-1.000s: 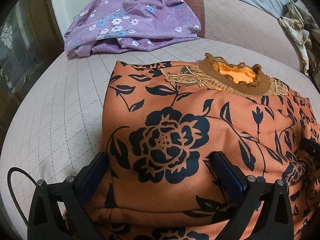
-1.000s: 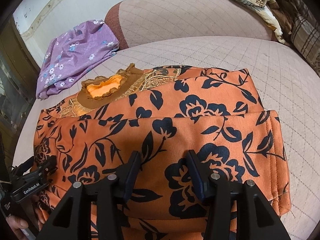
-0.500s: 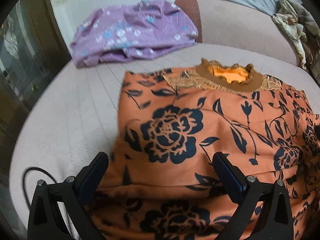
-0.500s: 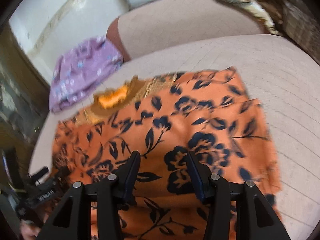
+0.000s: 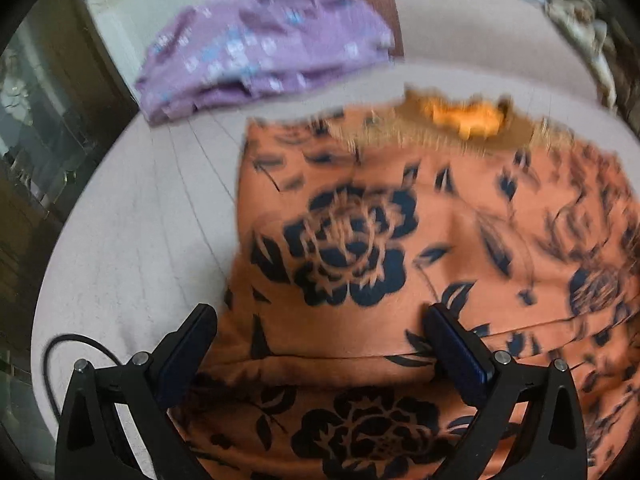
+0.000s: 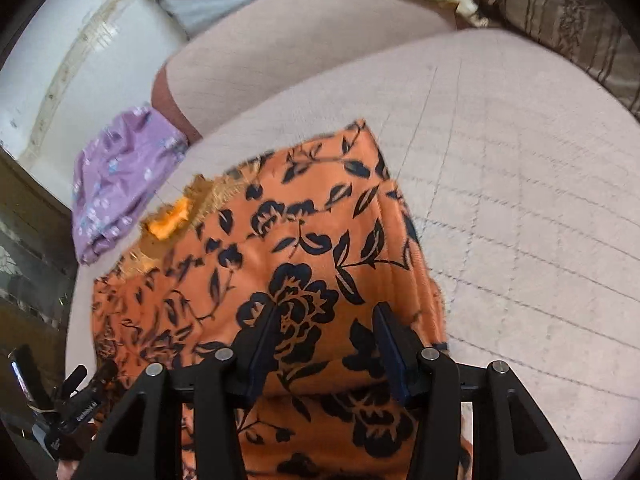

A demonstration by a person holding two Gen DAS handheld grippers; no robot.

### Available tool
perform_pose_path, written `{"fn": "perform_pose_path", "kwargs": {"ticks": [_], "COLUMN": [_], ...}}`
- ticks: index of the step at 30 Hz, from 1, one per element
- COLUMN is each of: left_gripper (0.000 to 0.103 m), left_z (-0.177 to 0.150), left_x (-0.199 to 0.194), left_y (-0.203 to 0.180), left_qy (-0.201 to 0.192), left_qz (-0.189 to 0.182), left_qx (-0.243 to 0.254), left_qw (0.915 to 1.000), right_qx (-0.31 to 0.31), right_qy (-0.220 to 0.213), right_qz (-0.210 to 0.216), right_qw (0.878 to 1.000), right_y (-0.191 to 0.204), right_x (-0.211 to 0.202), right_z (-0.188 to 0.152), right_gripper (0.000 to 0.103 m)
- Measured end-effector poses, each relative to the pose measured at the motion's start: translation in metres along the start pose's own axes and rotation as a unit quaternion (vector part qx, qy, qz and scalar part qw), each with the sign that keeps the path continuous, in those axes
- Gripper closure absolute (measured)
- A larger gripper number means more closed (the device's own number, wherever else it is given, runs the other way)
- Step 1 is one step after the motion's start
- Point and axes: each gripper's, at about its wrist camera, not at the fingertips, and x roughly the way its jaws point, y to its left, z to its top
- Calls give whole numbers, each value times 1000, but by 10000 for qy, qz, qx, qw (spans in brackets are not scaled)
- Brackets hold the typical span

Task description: Fold small clothes

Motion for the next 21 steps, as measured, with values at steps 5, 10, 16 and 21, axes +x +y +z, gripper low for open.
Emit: {"fn": "perform_pose_path", "kwargs": {"ticks": [5,10,16,21], "left_gripper": [0,0,0,0], "left_z": [7,13,17,18], "left_x": [-9,-25,-37,-37], "left_y": [0,-11,-15,-16], "left_qy": [-179,-632,-899,-923], "left_qz": [-83,-41,-120,-119], "left_qx": [-84,153,283,240], "left_qw": [9998,9979,9955,9954], "right_qx": [-245,-251,-433,-358], "right_qy": [-33,-159,10,-40], "right_qz": [-153,17,-158,-19], "right_qw": [9996,9996,9989,9993], "right_y": [13,20,27,30], "right_x": [12,13,27,25], "right_z": [10,15,15,17], "right_gripper": [50,50,50,50]}}
